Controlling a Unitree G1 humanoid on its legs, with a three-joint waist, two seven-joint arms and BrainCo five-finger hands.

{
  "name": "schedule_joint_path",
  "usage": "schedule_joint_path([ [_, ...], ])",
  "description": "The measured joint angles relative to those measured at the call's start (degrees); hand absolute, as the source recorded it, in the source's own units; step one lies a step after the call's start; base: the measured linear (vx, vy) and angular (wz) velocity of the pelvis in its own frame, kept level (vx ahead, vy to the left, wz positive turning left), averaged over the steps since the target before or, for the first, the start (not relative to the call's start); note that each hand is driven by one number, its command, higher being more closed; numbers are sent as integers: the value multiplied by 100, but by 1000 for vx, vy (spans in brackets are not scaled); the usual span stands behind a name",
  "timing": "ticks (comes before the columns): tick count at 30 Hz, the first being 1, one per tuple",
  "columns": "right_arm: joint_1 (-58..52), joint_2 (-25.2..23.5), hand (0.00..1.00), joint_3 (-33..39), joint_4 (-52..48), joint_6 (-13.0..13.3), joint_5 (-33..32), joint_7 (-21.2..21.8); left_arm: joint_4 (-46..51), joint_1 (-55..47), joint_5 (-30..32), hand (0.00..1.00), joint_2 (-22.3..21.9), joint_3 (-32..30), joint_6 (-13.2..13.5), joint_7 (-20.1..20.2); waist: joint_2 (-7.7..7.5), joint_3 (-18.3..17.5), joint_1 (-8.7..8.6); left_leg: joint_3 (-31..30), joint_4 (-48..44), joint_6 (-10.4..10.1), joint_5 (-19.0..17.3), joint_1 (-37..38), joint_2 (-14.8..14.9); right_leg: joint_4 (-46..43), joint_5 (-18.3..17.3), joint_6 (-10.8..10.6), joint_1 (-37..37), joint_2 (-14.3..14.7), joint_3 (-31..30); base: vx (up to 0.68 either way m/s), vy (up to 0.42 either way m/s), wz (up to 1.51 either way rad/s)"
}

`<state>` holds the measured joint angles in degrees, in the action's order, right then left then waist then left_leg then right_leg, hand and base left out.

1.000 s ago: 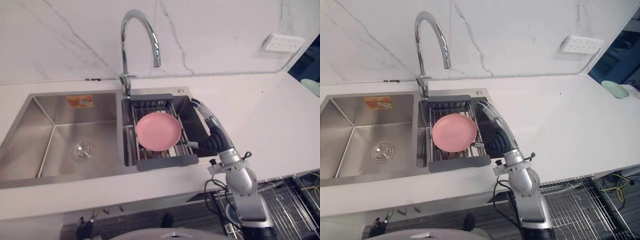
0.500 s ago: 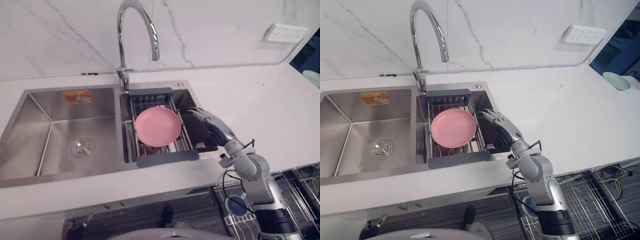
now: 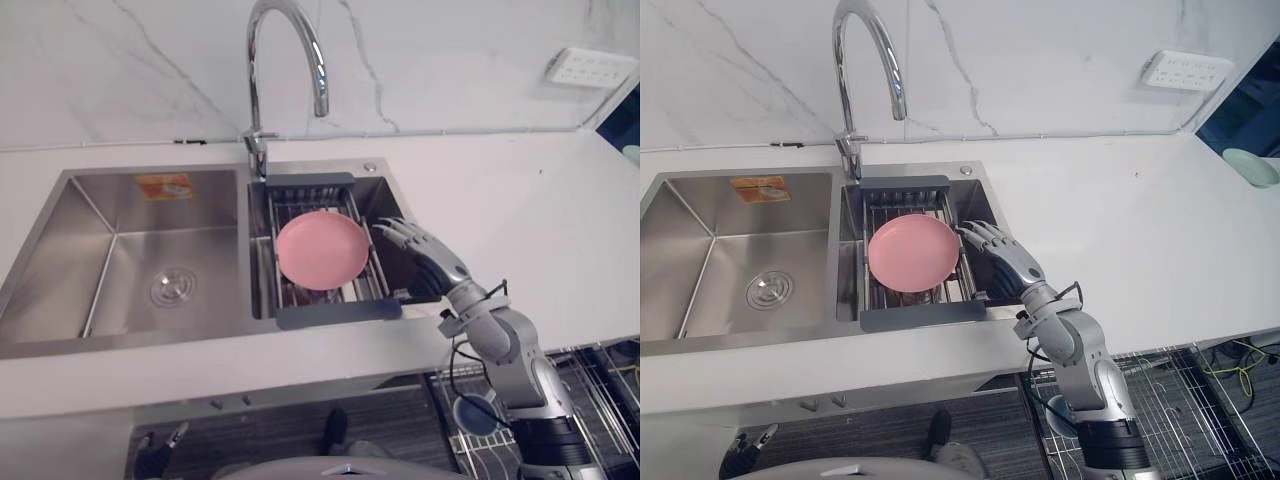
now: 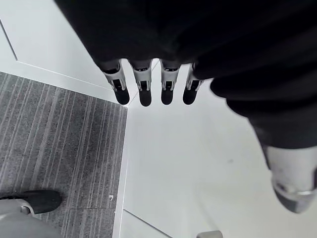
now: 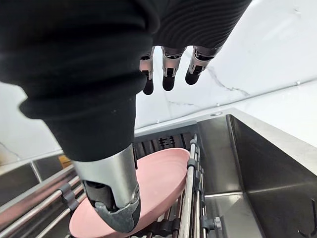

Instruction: Walk over to the sink, pick up the cup, carry it to the dishwasher, place the cup inside the dishwasher, then close the dishwasher door

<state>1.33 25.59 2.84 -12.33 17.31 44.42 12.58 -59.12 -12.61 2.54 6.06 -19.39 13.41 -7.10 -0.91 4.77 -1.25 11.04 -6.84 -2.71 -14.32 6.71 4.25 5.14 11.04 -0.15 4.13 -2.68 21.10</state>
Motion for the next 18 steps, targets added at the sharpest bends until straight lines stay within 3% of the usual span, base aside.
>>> schedule_joint_path([
  [8, 407, 0, 0, -338, 489, -42, 552, -298, 8, 5, -1, 0, 10, 49, -49, -7, 3, 2, 83, -23, 5, 1, 3, -7, 1, 0, -17, -22, -5, -3, 8, 20, 41, 2],
  [18, 714, 91, 0, -777, 1125, -252, 754, -456, 8, 14, -3, 0, 24, 160, -93, -2, -26, -17, 140, -180, 35, 4, 60, -60, -6, 1, -28, -25, -22, -43, 139, -2, 32, 9],
])
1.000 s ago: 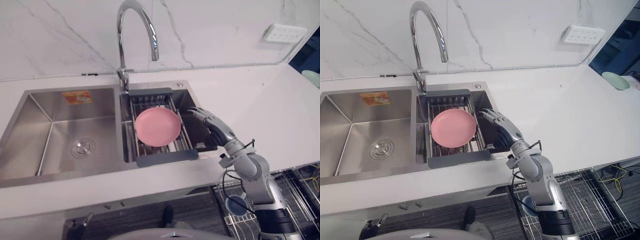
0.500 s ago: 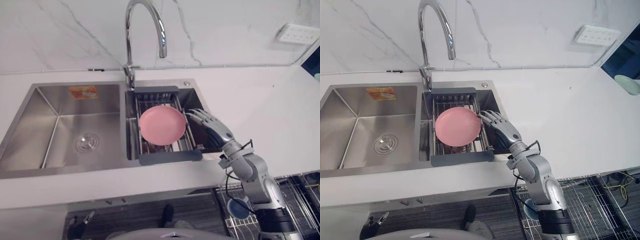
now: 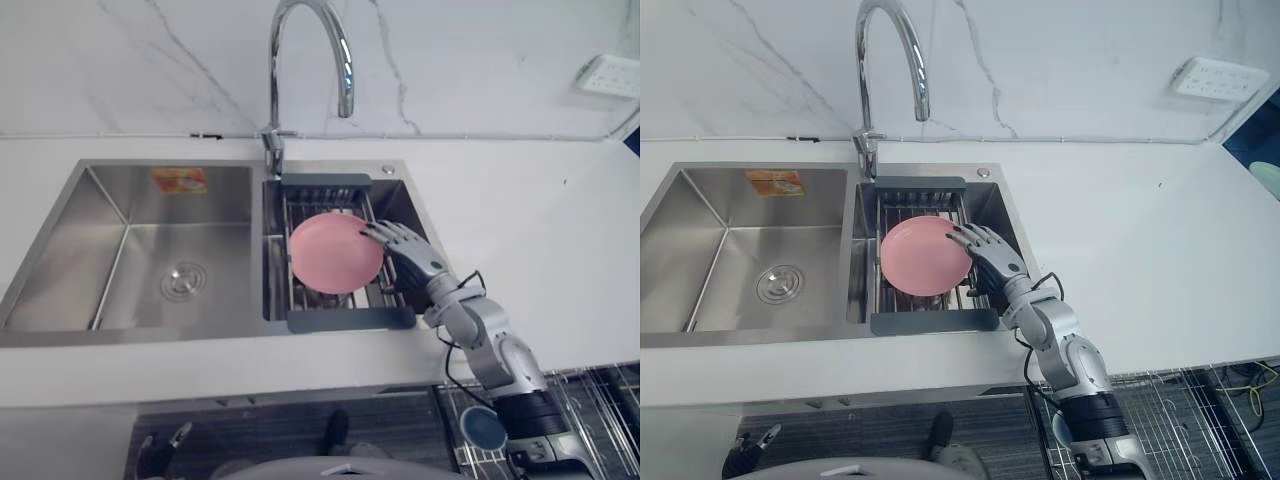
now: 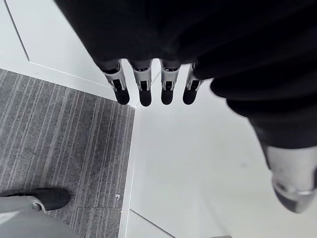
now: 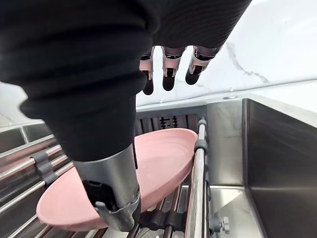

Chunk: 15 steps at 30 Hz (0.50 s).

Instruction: Walk over to the sink, pick up the cup, carry it to the dishwasher, place the cup inside the dishwasher, then close the dishwasher door

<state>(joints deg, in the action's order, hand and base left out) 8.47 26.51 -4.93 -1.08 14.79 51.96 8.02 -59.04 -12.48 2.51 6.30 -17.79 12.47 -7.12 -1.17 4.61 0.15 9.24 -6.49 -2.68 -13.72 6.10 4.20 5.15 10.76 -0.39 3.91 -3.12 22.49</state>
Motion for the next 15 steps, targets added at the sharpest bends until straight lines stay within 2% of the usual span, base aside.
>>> schedule_joint_path([
  [7, 193, 0, 0, -196, 498, -93, 56, -87, -1, -2, -2, 0, 3, 2, -9, 7, -8, -5, 72, -71, 73, -18, 54, 8, -4, 1, 0, 1, -10, -14, 48, -14, 21, 5],
  [15, 300, 10, 0, -403, 946, -123, 459, -207, -1, -8, -4, 0, 4, 1, -9, 32, -14, -9, 76, -141, 84, -18, 82, -20, -10, 0, -1, 1, -11, -32, 97, 5, 25, 4],
])
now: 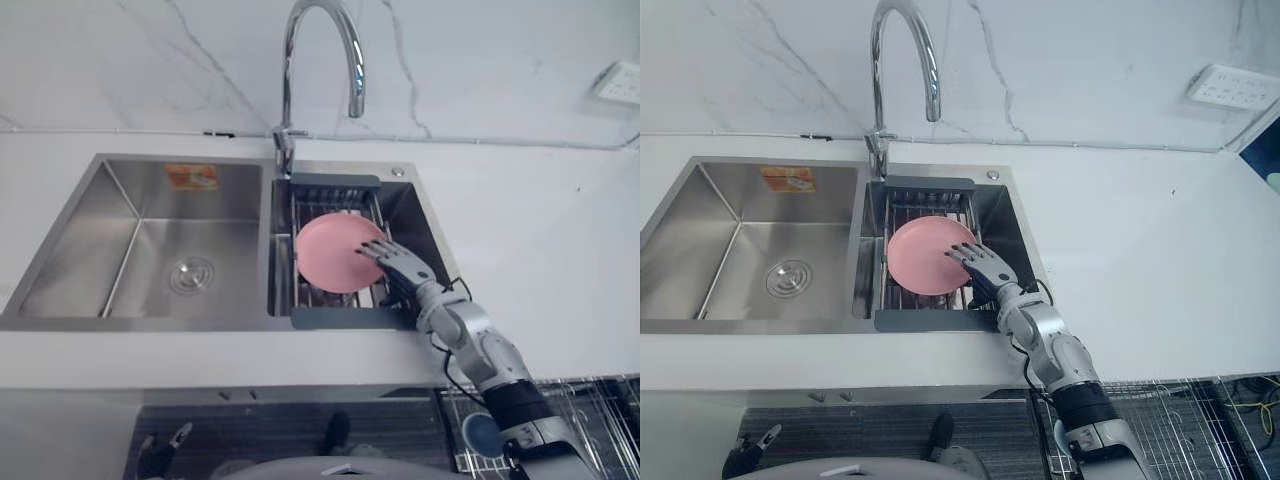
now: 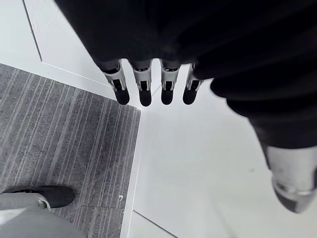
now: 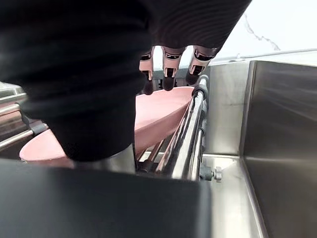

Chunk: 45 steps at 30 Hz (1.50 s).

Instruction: Walk over to the sink, pick up the cup, carry it to the dishwasher, place the cup inside the dishwasher, then close the dishwasher door

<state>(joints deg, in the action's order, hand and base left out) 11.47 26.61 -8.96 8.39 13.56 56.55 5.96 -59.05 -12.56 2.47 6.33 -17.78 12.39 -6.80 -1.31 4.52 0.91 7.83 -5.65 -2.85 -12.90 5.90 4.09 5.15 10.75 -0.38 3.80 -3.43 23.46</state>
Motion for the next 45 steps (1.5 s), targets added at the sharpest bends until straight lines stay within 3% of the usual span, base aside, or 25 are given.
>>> schedule_joint_path([
  [4, 54, 2, 0, -73, 261, 38, 176, -318, 2, -2, -1, 0, 51, 0, 1, 1, -85, -54, 18, -18, 4, 14, 16, -7, -33, 0, 1, -1, 1, -30, 10, 7, 70, 3],
  [12, 74, 30, 0, -153, 400, 276, 231, -518, 2, -2, -5, 0, 52, 1, 6, 0, -140, -89, 43, -122, 5, 17, 46, -46, -52, 0, 1, 0, 1, -47, 75, 0, 27, 5],
  [17, 149, 111, 0, -182, 539, 502, 227, -538, 0, -12, -6, 0, 50, 1, 7, 0, -141, -90, 74, -163, 7, 8, 73, -66, -53, 0, 0, 2, 0, -54, 102, -2, 15, 3],
  [30, 311, 245, 0, -417, 839, 749, 126, -512, 0, -8, -14, 0, 59, 14, 9, 72, -202, -136, 98, -221, 73, -3, 134, -63, -56, -1, -2, 5, -5, -60, 121, 6, 25, 2],
  [45, 477, 335, 0, -540, 1250, 613, -231, -376, -8, -4, -120, 0, 98, 59, -116, 313, -223, -156, 137, -285, 67, -7, 149, -62, -60, -1, -3, 6, -43, -67, 120, 5, 22, 1],
])
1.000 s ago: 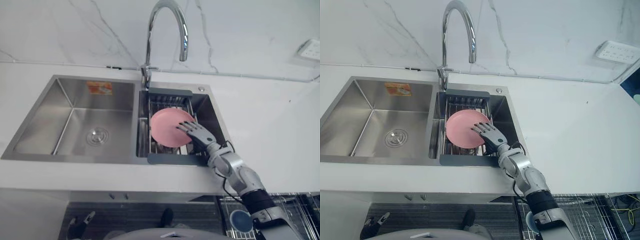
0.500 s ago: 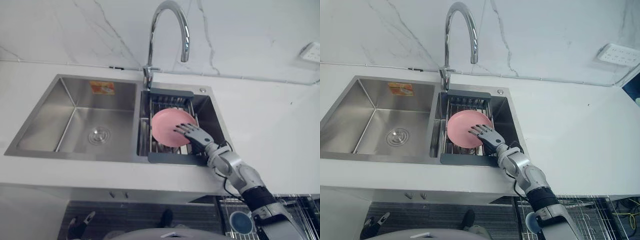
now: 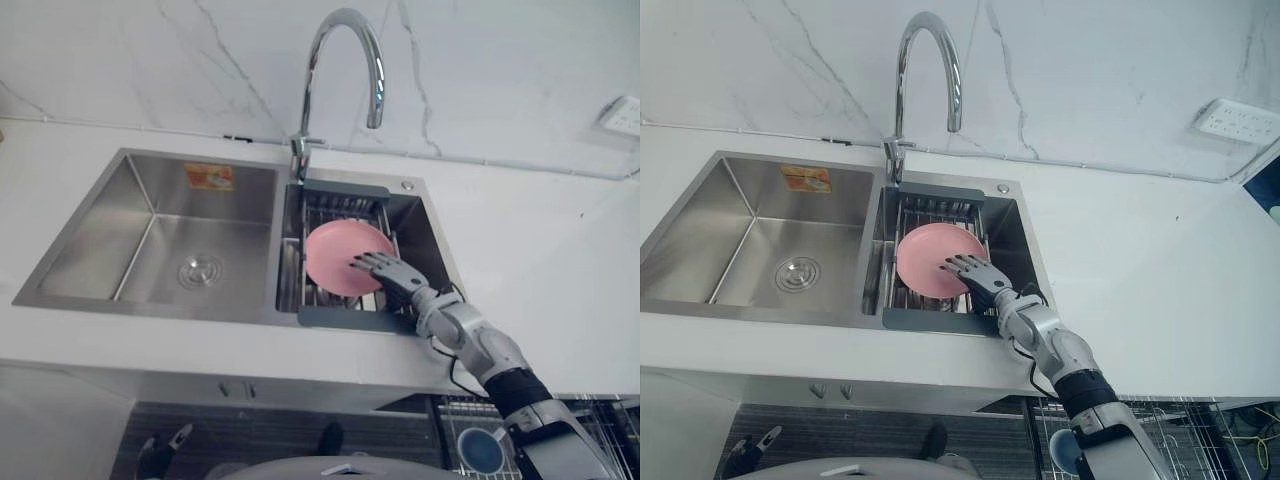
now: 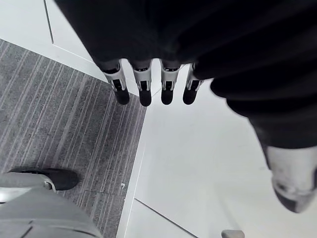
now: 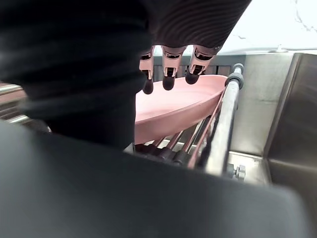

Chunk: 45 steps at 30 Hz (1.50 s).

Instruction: Walk over to the sink, pick up the cup, carry it to the dishwasher, place the cup inside the dishwasher, then close the dishwasher door

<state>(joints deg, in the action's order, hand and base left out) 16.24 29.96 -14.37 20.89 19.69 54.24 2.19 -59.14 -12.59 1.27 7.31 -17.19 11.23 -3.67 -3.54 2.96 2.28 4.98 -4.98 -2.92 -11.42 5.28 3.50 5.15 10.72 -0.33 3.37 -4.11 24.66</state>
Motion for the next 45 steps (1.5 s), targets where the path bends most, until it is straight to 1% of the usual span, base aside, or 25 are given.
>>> schedule_joint_path([
  [3, 10, 3, 0, 6, 53, -49, 9, -55, -1, 0, 0, 0, 1, 2, -2, 30, 5, 3, 6, -23, 1, -5, 12, 3, 0, 0, -2, -1, -17, -4, -1, 2, 22, 4],
  [4, 11, 3, 100, 5, 58, -71, 11, -117, -1, -2, 0, 0, 1, 2, -2, 30, 5, 3, 7, -24, 1, -6, 16, 3, 0, 0, -2, 0, -17, -5, -1, 0, 0, 0],
  [9, 107, 5, 100, 8, 274, -96, 29, -426, -1, -1, -3, 0, 1, 17, -3, 30, 39, 25, 1, -24, 2, -15, 29, 3, 3, 0, -2, 2, -17, -3, -8, 0, 0, 0],
  [10, 118, 15, 100, 6, 287, -86, 180, -544, -2, -1, -4, 0, 2, 43, -3, 30, 41, 27, 1, -24, 2, -17, 31, 3, 3, 0, -1, 2, -16, -2, -9, 0, 0, 0],
  [11, 120, 15, 100, 5, 287, -73, 218, -574, -1, -2, -4, 0, 2, 46, -3, 30, 43, 28, 2, -24, 2, -17, 32, 3, 3, 0, -1, 3, -16, -2, -9, 0, 0, 0],
  [15, 246, 18, 100, -21, 435, 80, 469, -909, -2, -2, -5, 0, 2, 65, -2, 29, 56, 36, 10, -24, 2, -20, 34, 2, 6, 0, -1, 4, -14, 1, -11, 0, 0, 0],
  [17, 274, 31, 100, -22, 490, 137, 484, -1056, -2, -4, -5, 0, 2, 75, 0, 28, 62, 40, 22, -24, 3, -21, 34, 1, 7, 0, -2, 4, -13, 2, -11, 0, 0, 0],
  [20, 274, 46, 100, -24, 490, 194, 732, -1291, 0, -3, -5, 0, 2, 99, 3, 26, 68, 45, 13, -22, 4, -21, 34, 0, 7, 0, -2, 4, -10, 2, -15, 0, 0, 0],
  [22, 274, 47, 100, -29, 513, 190, 890, -1480, -1, -3, -5, 0, 1, 110, 8, 26, 80, 52, 16, -21, 6, -21, 34, -1, 7, 0, -2, 4, -8, 3, -16, 0, 0, 0],
  [25, 278, 82, 100, -22, 506, 150, 915, -1801, -1, -3, -5, 0, 1, 109, 30, 21, 87, 57, 51, -20, 6, -21, 34, -1, 6, 0, -2, 4, -8, 2, -16, 0, 0, 0],
  [26, 280, 105, 100, -22, 498, 148, 916, -1845, -1, -3, -5, 0, 1, 109, 40, 20, 88, 57, 56, -20, 6, -21, 34, -1, 6, 0, -2, 4, -8, 2, -16, 0, 0, 0],
  [27, 290, 155, 100, -21, 478, 146, 911, -1955, -1, -4, -5, 0, 1, 108, 58, 16, 120, 78, 65, -21, 7, -20, 34, -1, 6, 0, -2, 4, -8, 2, -16, 0, 0, 0],
  [33, 309, 175, 100, 5, 457, 139, 833, -2031, 0, -6, -6, 0, 1, 106, 85, 3, 150, 93, 59, -21, 11, -20, 33, -1, 7, 0, -3, 4, -6, 3, -17, 0, 0, 0],
  [36, 220, 175, 100, 135, 209, 153, 759, -2031, 5, -8, -6, 0, -4, 104, 137, -93, 155, 96, 51, -21, 10, -20, 33, -1, 8, 0, -3, 4, -6, 4, -18, 0, 0, 0],
  [39, 217, 175, 100, 198, -82, 203, 421, -2027, 6, -18, -7, 0, -5, 98, 145, -116, 160, 100, 23, -20, 7, -20, 33, 0, 8, 0, -3, 4, -7, 4, -22, 0, 0, 0],
  [42, 217, 174, 100, 338, -306, 314, 236, -2013, 5, -27, -15, 0, -7, 98, 179, -124, 160, 100, 17, -20, 6, -20, 33, 1, 8, 0, -3, 4, -9, 4, -22, 0, 0, 0],
  [45, 217, 174, 100, 455, -452, 315, 143, -2004, 5, -44, -111, 0, -8, 82, 187, -152, 160, 100, -5, -20, 6, -20, 33, 3, 9, 0, -3, 4, -10, 4, -22, 0, 0, 0],
])
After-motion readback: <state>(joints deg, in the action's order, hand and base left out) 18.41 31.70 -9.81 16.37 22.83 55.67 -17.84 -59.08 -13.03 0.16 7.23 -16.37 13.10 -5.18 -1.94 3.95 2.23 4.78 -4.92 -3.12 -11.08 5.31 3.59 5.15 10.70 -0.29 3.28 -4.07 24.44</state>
